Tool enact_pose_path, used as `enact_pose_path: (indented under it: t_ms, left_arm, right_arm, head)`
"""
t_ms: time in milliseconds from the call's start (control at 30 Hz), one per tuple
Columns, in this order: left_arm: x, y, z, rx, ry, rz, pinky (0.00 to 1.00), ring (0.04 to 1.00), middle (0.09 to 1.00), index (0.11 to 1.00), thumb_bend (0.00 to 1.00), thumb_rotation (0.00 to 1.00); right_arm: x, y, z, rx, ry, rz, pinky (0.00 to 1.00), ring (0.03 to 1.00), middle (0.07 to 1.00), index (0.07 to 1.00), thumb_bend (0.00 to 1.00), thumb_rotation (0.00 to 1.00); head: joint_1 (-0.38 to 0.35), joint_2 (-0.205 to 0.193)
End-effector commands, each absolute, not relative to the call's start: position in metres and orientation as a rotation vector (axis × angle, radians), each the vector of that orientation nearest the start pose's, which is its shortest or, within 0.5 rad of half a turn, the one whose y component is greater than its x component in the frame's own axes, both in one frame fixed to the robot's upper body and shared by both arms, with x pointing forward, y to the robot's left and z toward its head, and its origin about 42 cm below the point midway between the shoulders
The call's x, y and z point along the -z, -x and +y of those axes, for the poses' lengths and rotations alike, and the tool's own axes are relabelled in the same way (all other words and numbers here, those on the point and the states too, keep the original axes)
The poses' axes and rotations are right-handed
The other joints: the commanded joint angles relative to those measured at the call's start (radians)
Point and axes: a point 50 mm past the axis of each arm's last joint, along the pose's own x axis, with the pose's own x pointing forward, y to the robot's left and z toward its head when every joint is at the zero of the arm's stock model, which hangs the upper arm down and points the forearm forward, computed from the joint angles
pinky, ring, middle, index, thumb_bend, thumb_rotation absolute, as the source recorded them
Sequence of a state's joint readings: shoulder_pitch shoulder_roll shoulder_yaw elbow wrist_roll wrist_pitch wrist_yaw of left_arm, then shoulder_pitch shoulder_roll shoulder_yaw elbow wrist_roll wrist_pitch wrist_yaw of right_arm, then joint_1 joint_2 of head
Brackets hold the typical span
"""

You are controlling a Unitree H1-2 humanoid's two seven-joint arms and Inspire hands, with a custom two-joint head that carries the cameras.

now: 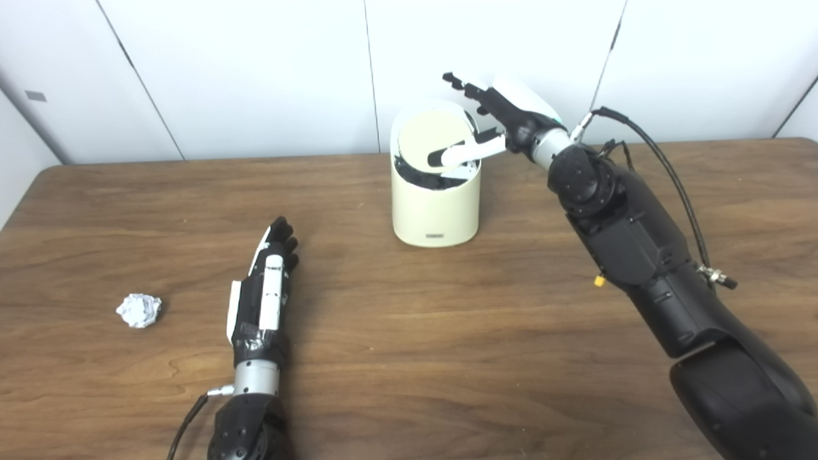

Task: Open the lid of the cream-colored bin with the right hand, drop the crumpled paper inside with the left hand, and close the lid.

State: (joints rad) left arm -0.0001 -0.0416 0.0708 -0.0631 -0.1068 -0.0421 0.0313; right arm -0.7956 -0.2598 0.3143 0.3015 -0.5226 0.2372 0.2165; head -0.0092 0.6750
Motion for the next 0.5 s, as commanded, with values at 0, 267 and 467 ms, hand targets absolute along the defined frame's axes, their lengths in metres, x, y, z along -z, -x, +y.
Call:
enact_pose_path:
  t_ms: [0, 267, 467]
  left_arm:
    - [-0.1184, -0.2821, 0.2129, -0.099, 0.160, -0.119, 0.96, 0.951, 0.954, 0.950, 0.42, 0.85]
    - [-0.1186, -0.2831, 0.2130, -0.103, 0.159, -0.127, 0.96, 0.947, 0.949, 0.948, 0.40, 0.87]
    - [-0.1188, -0.2835, 0.2130, -0.114, 0.157, -0.125, 0.95, 0.944, 0.942, 0.943, 0.41, 0.86]
  right_arm:
    - [-0.3137, -0.4937, -0.1672, -0.252, 0.989, -0.299, 0.84, 0.934, 0.941, 0.939, 0.84, 0.47]
    - [-0.3116, -0.4942, -0.1671, -0.268, 1.030, -0.326, 0.85, 0.937, 0.948, 0.950, 0.89, 0.35]
    - [-0.3093, -0.4957, -0.1690, -0.285, 1.046, -0.324, 0.83, 0.929, 0.947, 0.953, 0.90, 0.17]
  head:
    - [0.000, 0.004]
    - [0.004, 0.007]
    - [0.009, 0.009]
